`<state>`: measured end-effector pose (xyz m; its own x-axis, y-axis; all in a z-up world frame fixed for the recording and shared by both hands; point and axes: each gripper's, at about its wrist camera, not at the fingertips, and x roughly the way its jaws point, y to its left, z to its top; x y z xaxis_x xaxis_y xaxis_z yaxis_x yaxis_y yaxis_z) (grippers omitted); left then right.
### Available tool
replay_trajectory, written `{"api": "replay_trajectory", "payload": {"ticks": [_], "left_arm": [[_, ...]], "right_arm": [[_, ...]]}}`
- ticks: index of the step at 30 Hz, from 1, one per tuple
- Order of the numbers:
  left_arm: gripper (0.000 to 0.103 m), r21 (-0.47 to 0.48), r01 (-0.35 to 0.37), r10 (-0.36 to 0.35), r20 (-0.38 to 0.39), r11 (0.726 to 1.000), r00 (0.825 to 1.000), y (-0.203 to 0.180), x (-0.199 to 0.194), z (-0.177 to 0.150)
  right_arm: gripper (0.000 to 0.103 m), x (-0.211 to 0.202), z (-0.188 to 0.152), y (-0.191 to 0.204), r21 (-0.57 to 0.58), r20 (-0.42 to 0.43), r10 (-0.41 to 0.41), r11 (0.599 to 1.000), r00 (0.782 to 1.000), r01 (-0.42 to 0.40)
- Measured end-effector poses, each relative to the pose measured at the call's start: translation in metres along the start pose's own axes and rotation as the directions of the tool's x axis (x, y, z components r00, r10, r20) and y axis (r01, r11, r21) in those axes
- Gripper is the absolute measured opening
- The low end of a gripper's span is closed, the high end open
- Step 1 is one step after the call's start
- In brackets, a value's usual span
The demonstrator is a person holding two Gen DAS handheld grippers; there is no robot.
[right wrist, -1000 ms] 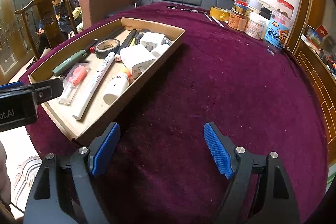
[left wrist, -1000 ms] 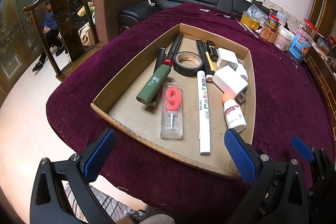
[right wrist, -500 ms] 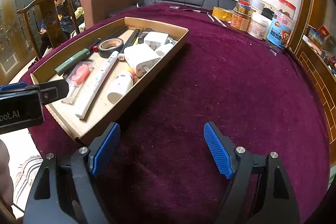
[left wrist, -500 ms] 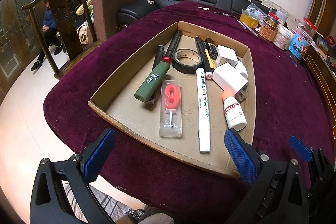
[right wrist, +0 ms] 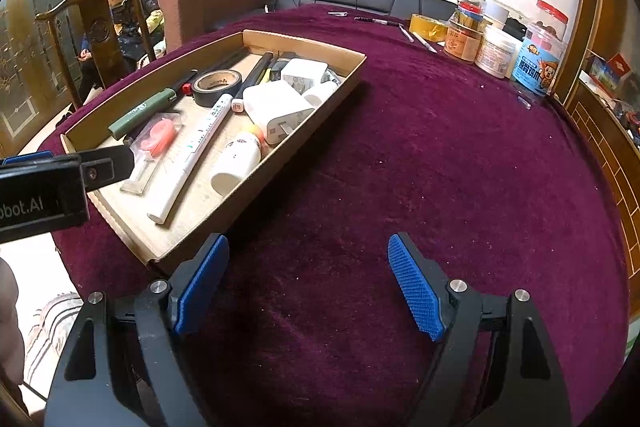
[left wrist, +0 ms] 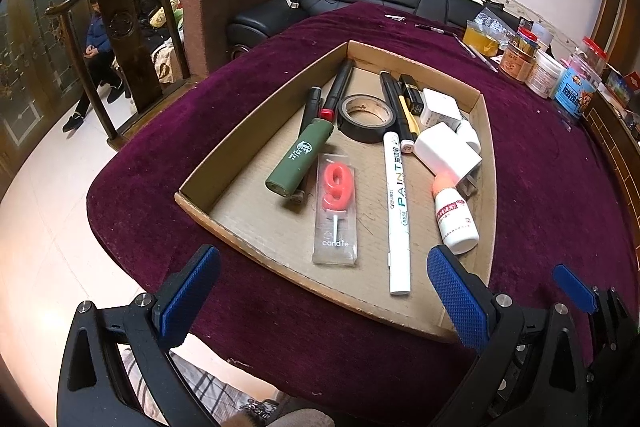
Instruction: Organize rigid objects
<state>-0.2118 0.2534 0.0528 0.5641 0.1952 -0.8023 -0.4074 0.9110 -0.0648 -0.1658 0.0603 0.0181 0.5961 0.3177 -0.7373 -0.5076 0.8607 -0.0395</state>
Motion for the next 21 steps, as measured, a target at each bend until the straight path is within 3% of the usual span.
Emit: {"api": "replay_trajectory", "payload": {"ticks": [10,21], "left_arm": [[0.102,-0.022,-0.004,0.005,0.007,1.0,1.0,0.002,-0.002,0.005],[0.102,-0.05,-0.056,0.057,0.026,0.997,0.998,-0.006,-0.011,0.022]], "right_arm": [[0.083,-0.001,0.004,-0.001,-0.016,0.006,0.005,1.0,1.0,-0.004],[0.083,-0.005,0.024,-0.003,-0.073,0.018,0.013,0.997,1.0,-0.011]]}}
